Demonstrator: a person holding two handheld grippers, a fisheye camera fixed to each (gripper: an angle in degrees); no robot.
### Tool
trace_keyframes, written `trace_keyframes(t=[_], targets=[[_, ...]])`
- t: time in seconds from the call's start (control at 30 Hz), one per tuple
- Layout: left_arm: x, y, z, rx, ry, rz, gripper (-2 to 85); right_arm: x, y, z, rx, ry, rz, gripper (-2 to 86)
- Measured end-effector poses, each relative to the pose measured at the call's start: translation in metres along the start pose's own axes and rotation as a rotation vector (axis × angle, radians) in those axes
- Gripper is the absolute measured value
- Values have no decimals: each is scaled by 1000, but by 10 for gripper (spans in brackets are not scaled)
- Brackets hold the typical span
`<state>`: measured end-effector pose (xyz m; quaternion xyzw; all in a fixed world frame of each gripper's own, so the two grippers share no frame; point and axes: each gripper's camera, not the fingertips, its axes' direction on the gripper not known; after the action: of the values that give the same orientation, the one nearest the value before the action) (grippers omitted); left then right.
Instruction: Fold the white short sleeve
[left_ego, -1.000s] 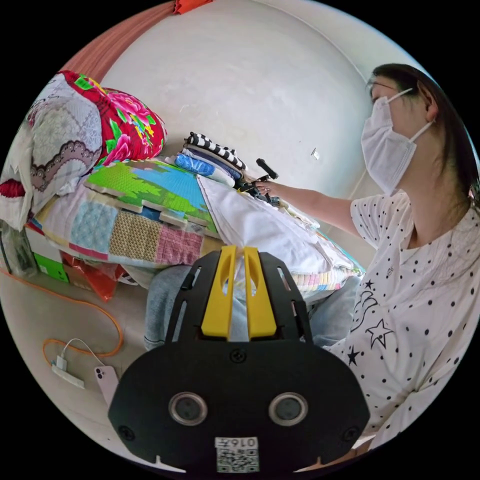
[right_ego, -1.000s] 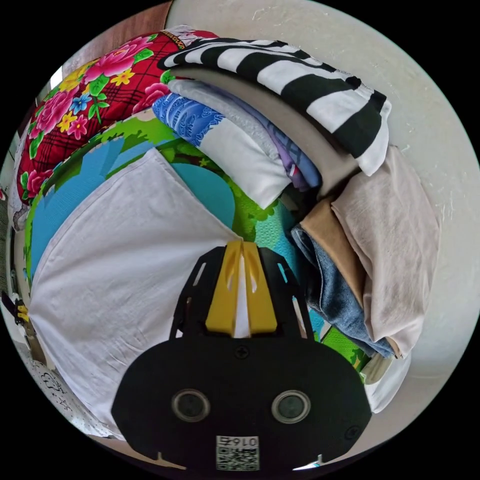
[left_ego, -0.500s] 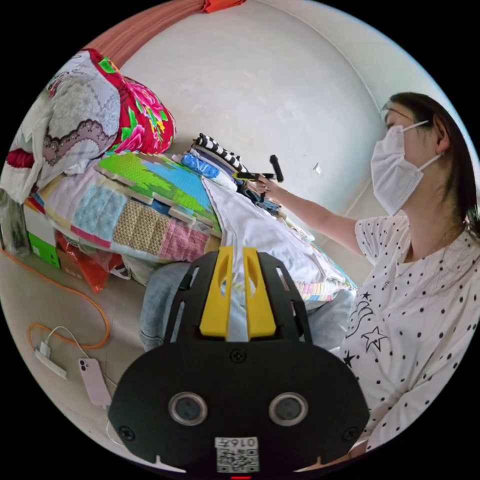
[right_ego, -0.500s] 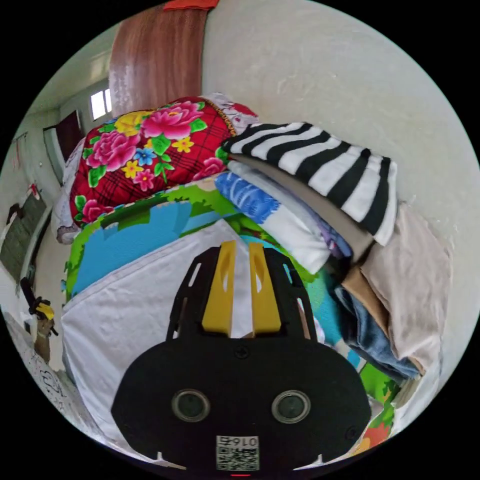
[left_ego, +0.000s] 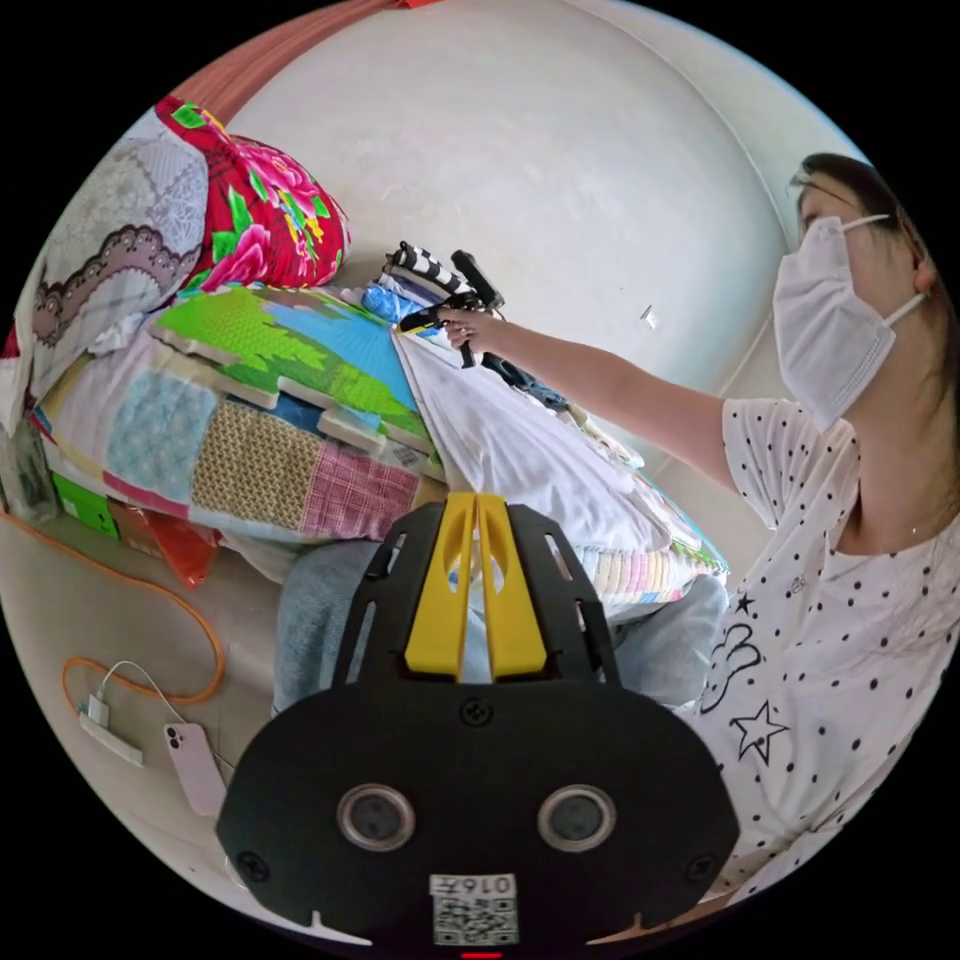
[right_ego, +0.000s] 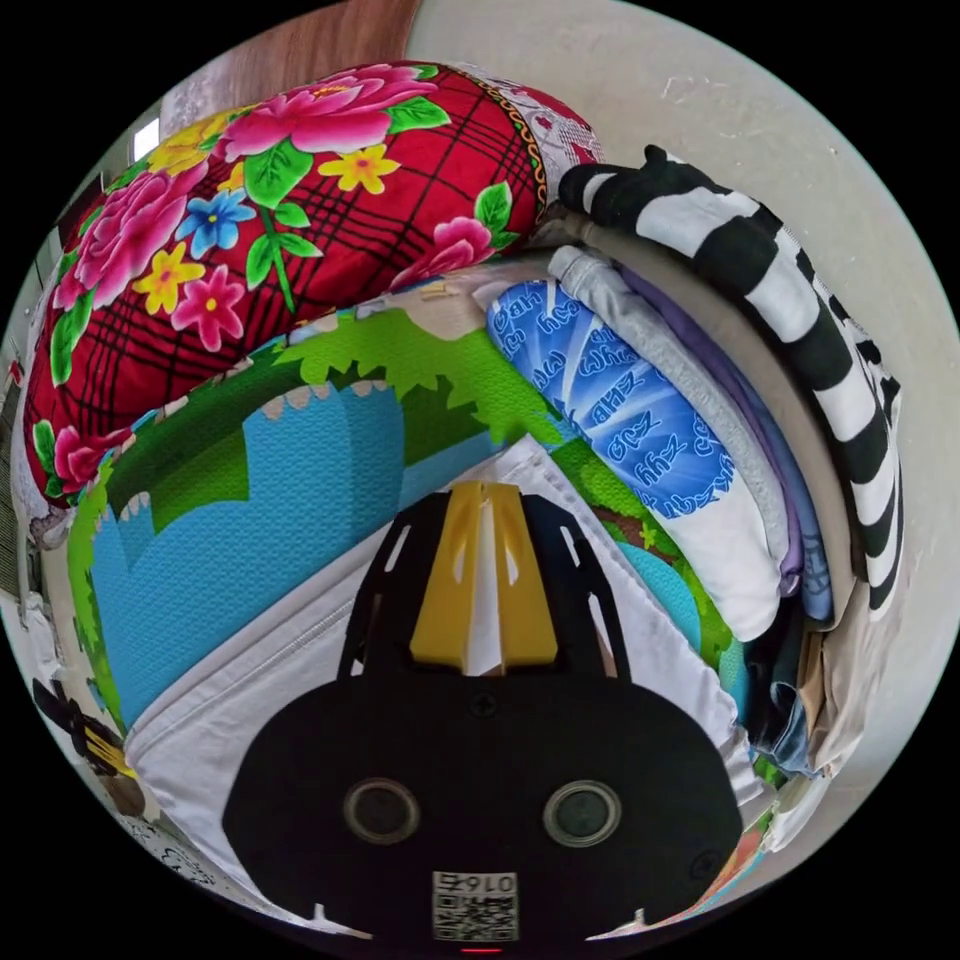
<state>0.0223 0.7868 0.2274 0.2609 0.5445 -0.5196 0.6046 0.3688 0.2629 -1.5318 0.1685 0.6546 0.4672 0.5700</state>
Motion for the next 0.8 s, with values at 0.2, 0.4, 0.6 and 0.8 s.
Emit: trace_keyframes(t=[0.2, 0.4, 0.6, 0.8], targets=[[5, -7, -10, 32, -50, -22, -10, 9, 67, -48, 193, -27, -17, 48], [0, -11, -4, -5, -175, -157, -10, 110, 219, -119, 60, 95, 5, 73], [2, -11, -11, 81, -193, -276, -10, 218, 425, -149, -154, 180, 298, 87], [60, -41, 32, -10, -89, -102, -10, 261, 561, -140, -138, 25, 505, 106]])
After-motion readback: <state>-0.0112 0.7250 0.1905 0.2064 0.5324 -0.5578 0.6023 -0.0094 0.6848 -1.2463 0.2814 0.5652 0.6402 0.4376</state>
